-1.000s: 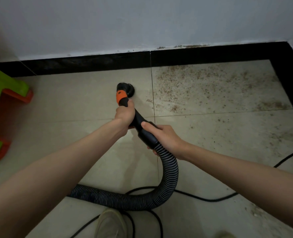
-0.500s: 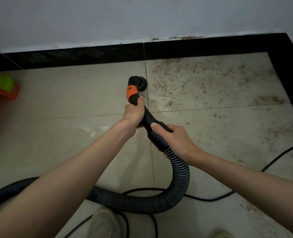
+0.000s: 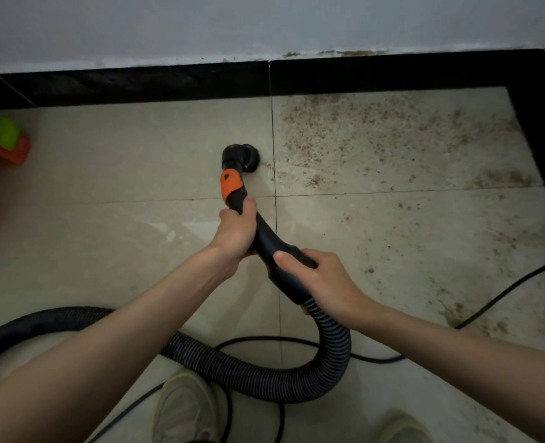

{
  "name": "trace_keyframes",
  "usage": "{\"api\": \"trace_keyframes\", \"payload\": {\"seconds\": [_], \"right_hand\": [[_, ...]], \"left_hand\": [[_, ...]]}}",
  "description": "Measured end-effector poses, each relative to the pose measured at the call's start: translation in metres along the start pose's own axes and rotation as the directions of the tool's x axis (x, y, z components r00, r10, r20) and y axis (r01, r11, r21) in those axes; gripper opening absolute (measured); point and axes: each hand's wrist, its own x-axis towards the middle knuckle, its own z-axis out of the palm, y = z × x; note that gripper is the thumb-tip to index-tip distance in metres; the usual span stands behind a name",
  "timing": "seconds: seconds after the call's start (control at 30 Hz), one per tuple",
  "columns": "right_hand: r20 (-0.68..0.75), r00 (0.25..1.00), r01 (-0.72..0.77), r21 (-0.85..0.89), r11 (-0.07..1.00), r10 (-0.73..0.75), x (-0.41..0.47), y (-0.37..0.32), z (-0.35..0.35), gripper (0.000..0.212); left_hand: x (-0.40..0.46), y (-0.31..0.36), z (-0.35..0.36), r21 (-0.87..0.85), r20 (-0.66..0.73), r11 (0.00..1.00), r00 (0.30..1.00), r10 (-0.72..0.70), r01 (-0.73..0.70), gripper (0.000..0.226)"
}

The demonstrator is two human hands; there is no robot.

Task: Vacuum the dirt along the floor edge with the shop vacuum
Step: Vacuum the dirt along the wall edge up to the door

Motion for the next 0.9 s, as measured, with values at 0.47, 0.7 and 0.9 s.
{"api": "trace_keyframes", "payload": {"seconds": [0.47, 0.7, 0.9], "right_hand": [[0.028, 0.999, -0.022, 0.051, 0.998, 0.020, -0.012, 0.010, -0.012, 0.034], [0.312, 0.948, -0.029, -0.103, 0.994, 0.060, 0.012, -0.020, 0.011, 0.051], [0.355, 0.928, -0.080, -0.107, 0.991, 0.113, 0.001, -0.015, 0.009, 0.046]], "left_hand": [[-0.022, -0.011, 0.016, -0.005, -0.082, 1.000, 0.996, 0.015, -0.016, 0.051], [-0.020, -0.022, -0.041, -0.190, -0.302, 0.981, 0.950, -0.083, 0.026, 0.051], [-0.030, -0.024, -0.044, -0.195, -0.198, 0.980, 0.977, -0.077, 0.038, 0.048]]}}
